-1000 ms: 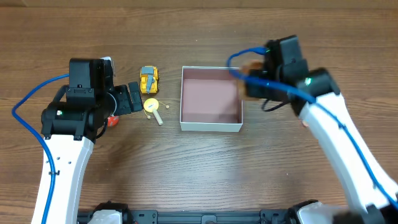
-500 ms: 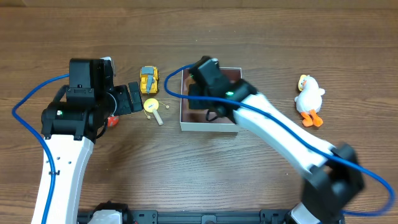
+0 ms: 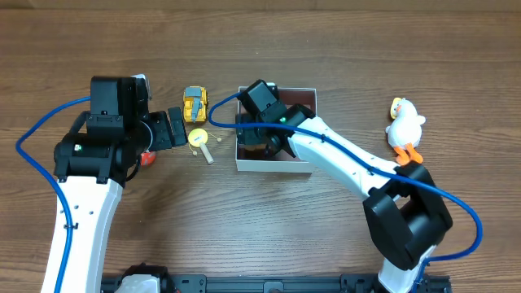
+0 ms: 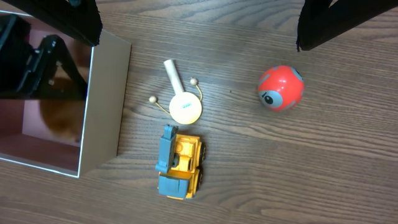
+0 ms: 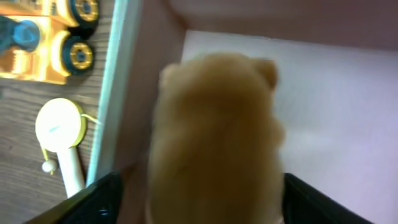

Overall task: Pack container
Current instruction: 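Carry the bear left into the white box and release it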

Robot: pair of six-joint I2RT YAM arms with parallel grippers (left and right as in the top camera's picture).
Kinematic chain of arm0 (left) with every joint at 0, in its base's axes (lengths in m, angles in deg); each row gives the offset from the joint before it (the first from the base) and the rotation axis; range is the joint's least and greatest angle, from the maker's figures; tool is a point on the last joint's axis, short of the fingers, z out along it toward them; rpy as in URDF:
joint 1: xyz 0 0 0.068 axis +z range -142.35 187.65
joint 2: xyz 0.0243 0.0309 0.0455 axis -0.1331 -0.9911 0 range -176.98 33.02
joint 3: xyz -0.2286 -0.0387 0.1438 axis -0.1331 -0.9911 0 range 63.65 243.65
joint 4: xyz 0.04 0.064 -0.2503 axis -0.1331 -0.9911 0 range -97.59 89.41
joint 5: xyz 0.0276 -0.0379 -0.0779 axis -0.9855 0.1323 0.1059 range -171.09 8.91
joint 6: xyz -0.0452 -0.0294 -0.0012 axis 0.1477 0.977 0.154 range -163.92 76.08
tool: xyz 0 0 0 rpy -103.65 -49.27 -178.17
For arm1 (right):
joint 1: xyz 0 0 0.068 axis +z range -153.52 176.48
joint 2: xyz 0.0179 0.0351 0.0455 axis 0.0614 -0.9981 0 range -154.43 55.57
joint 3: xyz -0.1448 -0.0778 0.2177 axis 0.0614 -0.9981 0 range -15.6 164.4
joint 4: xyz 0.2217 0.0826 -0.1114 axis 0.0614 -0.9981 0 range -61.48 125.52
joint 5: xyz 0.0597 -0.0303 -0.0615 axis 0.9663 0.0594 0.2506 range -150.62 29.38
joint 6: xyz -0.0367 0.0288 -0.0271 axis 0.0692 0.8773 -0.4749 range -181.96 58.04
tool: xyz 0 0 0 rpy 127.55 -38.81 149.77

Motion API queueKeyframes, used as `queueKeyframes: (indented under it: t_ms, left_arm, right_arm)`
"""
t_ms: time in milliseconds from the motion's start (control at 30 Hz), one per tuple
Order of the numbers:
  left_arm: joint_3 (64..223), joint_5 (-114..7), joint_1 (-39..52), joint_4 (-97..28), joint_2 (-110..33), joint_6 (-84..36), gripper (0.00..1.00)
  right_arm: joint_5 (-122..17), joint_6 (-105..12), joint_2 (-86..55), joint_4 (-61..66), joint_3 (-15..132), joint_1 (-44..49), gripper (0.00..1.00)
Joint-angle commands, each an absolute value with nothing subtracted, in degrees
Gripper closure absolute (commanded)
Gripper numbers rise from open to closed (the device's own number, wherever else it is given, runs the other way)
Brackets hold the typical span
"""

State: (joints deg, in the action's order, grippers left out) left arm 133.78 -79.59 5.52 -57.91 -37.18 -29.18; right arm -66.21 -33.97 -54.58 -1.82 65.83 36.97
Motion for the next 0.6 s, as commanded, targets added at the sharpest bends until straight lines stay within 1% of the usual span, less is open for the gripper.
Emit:
queueKeyframes:
  t_ms: [0,67,167,300,433,567]
  left_arm:
    - [135.11,-79.79,5.78,-57.75,-37.37,-30.23,0.0]
    - [135.11,-79.81,5.76,-57.73,-37.37,-30.23,0.0]
    - [135.11,-79.79,5.76,-57.75,-37.42,-30.23,0.0]
    - [135.11,-79.79,5.76,-57.75,-37.42,-30.25,0.0]
    - [135.11,-79.79,5.76,-57.75,-37.42,-30.23,0.0]
    - [135.11,-79.79,5.76,-57.75,-37.42,-30.23,0.0]
  right_arm:
    - [-67.45,-39.39,-47.17,-2.81,70.79,36.86,0.11]
    - [-70.16,-39.54,-44.18,-4.86,72.45,36.86,0.09]
    - [-76.55,-39.5,-38.98,-7.79,73.41,36.51,0.01]
    - [-84.39,-39.46,-31.26,-12.71,73.41,33.34,0.0]
    - [-85.42,-39.46,-26.95,-19.59,73.41,23.44,0.0]
    - [-81.03,-39.48,-28.59,-24.51,71.99,9.76,0.0]
